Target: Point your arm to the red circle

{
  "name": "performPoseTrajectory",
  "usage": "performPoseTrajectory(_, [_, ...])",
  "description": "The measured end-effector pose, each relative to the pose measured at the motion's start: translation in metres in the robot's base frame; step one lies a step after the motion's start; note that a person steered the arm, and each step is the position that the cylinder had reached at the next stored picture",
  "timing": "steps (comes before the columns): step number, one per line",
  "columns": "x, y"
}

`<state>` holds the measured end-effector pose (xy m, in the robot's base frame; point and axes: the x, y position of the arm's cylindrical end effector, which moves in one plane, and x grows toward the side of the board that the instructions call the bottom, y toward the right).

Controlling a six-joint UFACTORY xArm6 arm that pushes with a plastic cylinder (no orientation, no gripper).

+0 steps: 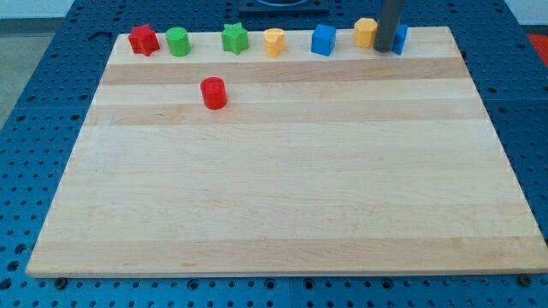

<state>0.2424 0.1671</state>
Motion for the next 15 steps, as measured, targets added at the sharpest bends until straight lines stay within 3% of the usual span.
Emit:
performPoseTrajectory(2, [0.006, -0.037])
performPoseTrajectory(4, [0.052, -0.100])
performPoseTrajectory(13, [0.052, -0.169])
performPoseTrajectory(15, [0.130, -0.186])
